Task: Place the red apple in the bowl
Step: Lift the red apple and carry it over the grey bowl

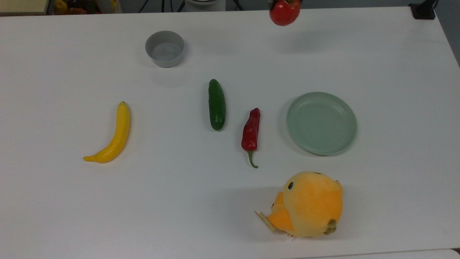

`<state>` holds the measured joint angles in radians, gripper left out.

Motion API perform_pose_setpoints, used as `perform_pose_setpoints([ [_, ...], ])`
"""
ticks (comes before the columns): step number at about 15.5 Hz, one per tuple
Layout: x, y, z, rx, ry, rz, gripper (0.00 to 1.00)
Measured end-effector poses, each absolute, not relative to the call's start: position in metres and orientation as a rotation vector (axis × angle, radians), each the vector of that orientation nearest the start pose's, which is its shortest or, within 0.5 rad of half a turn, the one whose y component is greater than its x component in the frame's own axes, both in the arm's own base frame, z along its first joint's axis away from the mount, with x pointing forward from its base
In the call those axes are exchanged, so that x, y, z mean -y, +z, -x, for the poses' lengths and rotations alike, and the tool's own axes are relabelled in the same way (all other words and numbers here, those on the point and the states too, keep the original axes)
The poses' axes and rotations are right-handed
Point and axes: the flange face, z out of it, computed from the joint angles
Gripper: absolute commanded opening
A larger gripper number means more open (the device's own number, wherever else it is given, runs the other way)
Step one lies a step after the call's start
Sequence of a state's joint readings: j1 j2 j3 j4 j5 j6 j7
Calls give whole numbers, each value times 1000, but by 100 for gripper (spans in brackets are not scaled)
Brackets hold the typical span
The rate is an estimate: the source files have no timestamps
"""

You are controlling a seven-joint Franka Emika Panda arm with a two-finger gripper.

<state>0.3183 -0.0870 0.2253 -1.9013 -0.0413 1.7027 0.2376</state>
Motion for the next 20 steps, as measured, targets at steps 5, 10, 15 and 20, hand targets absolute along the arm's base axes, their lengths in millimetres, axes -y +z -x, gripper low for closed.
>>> perform_pose_setpoints([
  [5, -199, 567, -470, 470, 178, 3153, 16],
  [10, -127, 590, -480, 492, 202, 3104, 17],
  [15, -64, 586, -492, 512, 229, 3072, 18],
  [20, -1, 564, -495, 475, 292, 3044, 18],
])
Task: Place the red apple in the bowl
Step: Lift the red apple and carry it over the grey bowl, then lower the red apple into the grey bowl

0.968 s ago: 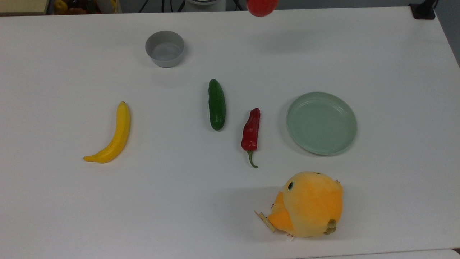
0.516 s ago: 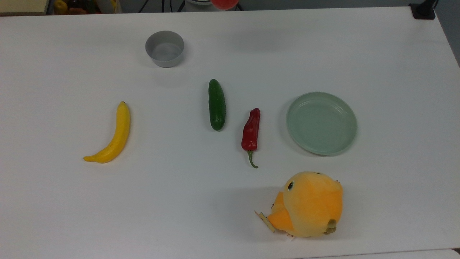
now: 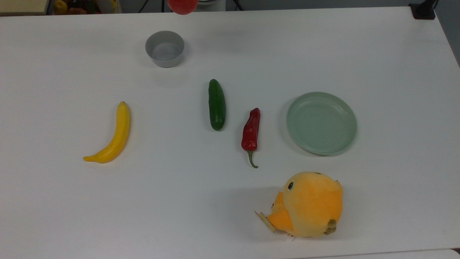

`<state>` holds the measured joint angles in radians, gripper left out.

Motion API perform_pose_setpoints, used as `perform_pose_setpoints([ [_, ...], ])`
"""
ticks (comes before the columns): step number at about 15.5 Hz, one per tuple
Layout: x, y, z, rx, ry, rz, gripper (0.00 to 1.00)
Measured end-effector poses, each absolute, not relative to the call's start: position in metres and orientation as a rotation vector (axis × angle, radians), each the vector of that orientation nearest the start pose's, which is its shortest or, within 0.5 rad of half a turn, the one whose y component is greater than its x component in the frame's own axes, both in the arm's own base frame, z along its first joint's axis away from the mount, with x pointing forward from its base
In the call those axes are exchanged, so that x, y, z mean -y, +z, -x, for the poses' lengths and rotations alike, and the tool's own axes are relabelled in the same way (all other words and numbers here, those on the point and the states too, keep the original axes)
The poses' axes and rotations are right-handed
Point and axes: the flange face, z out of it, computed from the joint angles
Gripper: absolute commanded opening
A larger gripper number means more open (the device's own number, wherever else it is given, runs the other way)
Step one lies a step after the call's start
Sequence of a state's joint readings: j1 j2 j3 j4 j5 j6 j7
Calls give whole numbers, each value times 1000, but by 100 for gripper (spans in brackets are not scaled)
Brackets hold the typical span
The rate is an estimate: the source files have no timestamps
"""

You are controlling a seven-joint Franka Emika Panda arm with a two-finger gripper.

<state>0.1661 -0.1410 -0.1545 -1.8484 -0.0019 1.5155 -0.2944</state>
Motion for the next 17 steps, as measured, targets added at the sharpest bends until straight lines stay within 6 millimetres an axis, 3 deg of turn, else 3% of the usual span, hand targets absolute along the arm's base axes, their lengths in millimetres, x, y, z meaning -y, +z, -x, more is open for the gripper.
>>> perform_pose_setpoints([
  [4, 23, 527, -495, 421, 322, 3036, 20],
  [9, 40, 468, -496, 369, 267, 3050, 21],
  [17, 50, 401, -493, 329, 171, 3077, 24],
])
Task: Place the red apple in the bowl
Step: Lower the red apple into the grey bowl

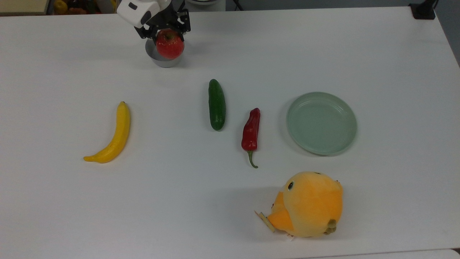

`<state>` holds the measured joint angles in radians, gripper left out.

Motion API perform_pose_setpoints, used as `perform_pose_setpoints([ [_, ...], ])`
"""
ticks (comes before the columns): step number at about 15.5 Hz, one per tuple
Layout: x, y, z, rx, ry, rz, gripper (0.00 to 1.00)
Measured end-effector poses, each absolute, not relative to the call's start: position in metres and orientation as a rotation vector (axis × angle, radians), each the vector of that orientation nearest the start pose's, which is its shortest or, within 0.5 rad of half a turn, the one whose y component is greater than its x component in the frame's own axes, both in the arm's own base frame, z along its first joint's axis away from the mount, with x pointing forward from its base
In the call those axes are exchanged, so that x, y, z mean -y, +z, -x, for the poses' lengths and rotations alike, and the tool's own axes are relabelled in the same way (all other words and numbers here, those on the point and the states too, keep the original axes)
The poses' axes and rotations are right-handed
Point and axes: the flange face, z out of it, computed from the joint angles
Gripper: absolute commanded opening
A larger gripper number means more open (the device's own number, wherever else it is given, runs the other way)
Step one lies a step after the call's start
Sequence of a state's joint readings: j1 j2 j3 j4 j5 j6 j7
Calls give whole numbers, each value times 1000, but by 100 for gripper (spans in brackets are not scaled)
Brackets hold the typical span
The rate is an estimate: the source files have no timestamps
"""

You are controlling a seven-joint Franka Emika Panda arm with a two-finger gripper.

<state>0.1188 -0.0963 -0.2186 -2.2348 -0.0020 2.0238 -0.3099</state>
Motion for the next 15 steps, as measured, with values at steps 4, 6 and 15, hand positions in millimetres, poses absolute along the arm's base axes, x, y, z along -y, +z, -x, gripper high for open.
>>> perform_pose_setpoints([
  [4, 58, 377, -482, 300, 180, 3078, 25],
  [6, 62, 370, -478, 285, 183, 3078, 25],
  [15, 70, 357, -470, 258, 185, 3079, 43],
])
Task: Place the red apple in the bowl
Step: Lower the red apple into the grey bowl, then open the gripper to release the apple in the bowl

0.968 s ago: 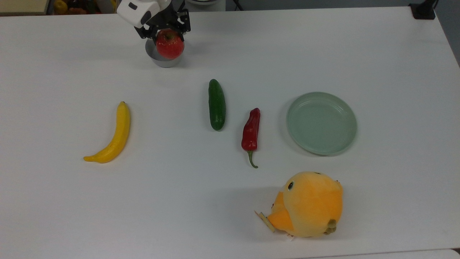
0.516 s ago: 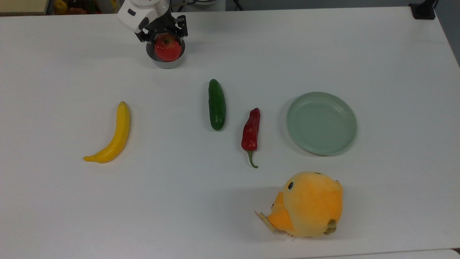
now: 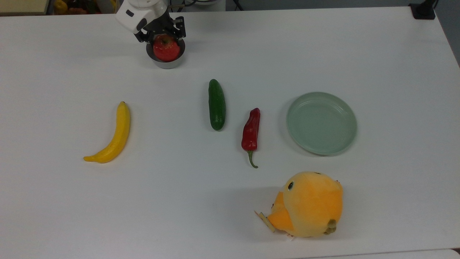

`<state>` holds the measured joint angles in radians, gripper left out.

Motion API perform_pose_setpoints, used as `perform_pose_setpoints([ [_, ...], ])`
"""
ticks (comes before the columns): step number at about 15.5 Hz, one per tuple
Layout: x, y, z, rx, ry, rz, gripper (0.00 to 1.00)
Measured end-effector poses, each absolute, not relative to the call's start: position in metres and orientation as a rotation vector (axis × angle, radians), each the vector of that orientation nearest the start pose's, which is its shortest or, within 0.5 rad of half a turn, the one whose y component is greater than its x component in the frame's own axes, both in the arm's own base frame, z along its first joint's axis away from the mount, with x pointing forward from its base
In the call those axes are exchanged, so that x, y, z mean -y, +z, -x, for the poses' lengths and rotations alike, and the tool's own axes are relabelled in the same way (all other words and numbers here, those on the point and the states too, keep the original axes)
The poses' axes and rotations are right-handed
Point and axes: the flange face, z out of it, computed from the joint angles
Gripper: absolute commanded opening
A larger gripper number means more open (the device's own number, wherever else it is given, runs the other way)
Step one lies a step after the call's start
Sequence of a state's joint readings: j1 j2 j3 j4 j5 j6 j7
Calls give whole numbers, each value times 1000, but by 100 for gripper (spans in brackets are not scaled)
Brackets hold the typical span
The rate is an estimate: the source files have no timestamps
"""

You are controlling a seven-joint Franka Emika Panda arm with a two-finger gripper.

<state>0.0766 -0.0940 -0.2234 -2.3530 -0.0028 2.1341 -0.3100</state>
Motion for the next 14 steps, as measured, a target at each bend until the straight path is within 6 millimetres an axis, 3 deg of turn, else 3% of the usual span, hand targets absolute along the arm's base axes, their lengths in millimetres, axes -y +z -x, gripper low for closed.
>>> perform_pose_setpoints([
  [1, 70, 355, -469, 257, 191, 3078, 47],
  [5, 72, 353, -467, 249, 200, 3076, 81],
  [6, 73, 353, -467, 246, 200, 3076, 100],
  [14, 75, 352, -467, 239, 200, 3076, 100],
])
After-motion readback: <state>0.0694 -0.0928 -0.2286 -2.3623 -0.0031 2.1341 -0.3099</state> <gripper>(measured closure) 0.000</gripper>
